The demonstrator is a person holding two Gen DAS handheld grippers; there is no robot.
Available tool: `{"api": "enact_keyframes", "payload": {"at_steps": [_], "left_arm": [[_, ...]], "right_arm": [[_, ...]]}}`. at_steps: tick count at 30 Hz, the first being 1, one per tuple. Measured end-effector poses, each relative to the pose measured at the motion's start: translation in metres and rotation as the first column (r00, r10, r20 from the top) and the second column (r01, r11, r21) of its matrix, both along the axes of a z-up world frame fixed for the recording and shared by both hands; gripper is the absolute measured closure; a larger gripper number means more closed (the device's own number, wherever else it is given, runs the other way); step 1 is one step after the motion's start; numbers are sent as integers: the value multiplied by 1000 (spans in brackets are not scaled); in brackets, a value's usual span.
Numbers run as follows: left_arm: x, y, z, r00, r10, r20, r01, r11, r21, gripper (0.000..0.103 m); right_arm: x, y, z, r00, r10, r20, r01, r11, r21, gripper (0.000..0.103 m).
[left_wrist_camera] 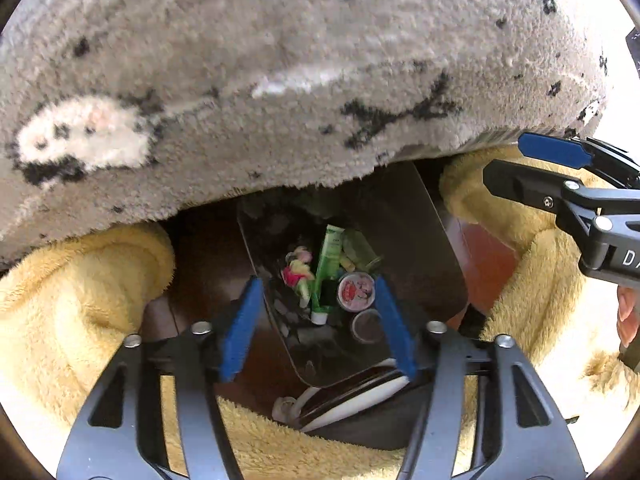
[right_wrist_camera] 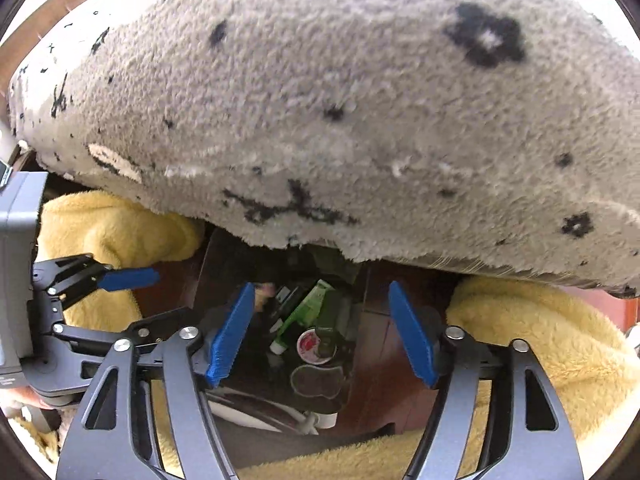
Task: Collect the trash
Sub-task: 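Raise both open tools back over the bed toward the cup and tube, then grasp the white cup with right tool while left tool grasps white tube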
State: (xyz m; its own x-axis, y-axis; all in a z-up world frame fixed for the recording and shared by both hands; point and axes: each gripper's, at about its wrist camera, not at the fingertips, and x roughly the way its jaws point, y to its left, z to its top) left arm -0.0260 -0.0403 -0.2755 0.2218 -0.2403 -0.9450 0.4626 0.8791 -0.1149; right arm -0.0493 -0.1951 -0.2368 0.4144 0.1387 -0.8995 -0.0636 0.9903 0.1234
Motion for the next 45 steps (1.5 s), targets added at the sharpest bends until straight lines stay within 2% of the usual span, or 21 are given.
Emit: {"api": "enact_keyframes", "payload": {"at_steps": [3, 8, 14, 22, 26, 30, 36, 42, 45], "left_arm": [[2, 2, 12, 999, 5, 38, -5, 1000, -1, 31], [7, 7, 50, 993, 5, 119, -1, 1000, -29, 20], [9, 15, 111, 967, 16, 256, 4, 997, -78, 19], [41, 14, 175, 906, 43, 422, -10, 997, -80, 19], [68, 18, 192, 900, 77, 429, -37, 994, -100, 19], [96, 14, 194, 891, 105, 441, -78, 994, -80, 19], [157, 15, 189, 884, 158, 440, -133, 987, -87, 19], [218, -3, 187, 877, 159, 454, -156, 987, -45, 19], [248, -14, 186, 883, 164, 439, -160, 986, -47, 19]], "right_arm": [[1, -3, 10, 1000, -10, 28, 11, 1000, -19, 25], [-2, -11, 45, 987, -21, 162, 30, 998, -49, 20], [-5, -21, 103, 938, -42, 343, 86, 990, -113, 16], [22, -35, 161, 876, -52, 479, 138, 980, -146, 13], [48, -47, 177, 868, -63, 492, 153, 978, -144, 13], [77, -53, 182, 879, -67, 472, 148, 980, -136, 13], [142, -63, 172, 906, -96, 412, 155, 982, -111, 13], [209, -75, 165, 902, -155, 402, 211, 972, -99, 13], [245, -79, 161, 902, -174, 396, 240, 963, -123, 13]]}}
